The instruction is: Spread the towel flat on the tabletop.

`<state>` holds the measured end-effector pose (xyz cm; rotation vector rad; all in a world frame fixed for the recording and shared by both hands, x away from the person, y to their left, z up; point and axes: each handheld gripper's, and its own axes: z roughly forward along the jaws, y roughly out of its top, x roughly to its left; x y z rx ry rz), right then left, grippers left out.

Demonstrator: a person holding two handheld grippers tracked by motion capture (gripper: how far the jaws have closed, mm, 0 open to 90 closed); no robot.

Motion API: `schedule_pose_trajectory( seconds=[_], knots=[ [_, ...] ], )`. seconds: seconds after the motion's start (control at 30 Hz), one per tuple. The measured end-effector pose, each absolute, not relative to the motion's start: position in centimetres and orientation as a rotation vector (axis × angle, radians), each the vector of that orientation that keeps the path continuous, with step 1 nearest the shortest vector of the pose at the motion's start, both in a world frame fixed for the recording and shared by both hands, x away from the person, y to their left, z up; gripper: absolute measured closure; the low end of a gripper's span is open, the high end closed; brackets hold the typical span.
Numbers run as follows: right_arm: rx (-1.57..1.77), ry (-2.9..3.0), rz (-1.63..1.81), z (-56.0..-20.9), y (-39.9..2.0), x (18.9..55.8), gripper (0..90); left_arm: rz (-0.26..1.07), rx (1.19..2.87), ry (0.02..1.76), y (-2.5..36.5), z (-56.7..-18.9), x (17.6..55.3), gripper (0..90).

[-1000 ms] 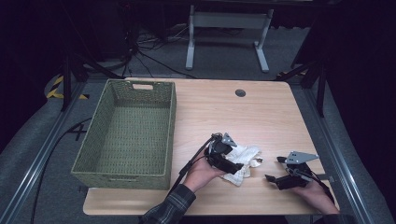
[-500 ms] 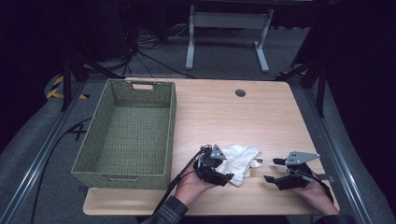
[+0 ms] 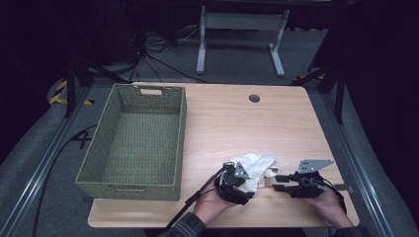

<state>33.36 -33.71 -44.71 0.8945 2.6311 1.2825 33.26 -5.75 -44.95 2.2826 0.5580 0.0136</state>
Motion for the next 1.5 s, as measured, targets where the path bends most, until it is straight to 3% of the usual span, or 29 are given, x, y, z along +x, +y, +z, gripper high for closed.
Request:
schedule_pose_trajectory(
  seconds=[0.33,0.67,0.73,0.93,1.5],
  knots=[
    [0.938,2.659,1.321,-45.0,-32.7,34.5,65.6,0.073,2.353,0.54,-6.6,-45.9,33.4,51.8],
    [0.964,2.681,1.347,-45.2,-31.3,35.5,71.3,0.097,2.36,0.583,-6.2,-45.8,34.3,81.4],
    [0.962,2.684,1.326,-45.3,-31.0,35.8,74.0,0.074,2.369,0.585,-6.1,-45.8,34.5,84.0],
    [0.981,2.682,1.285,-45.5,-30.4,36.4,87.9,0.023,2.351,0.617,-5.8,-45.7,34.9,86.4],
    [1.033,2.569,1.342,-43.9,-32.9,36.7,88.4,0.018,2.095,0.684,-2.0,-42.2,35.6,86.6]
  ],
)
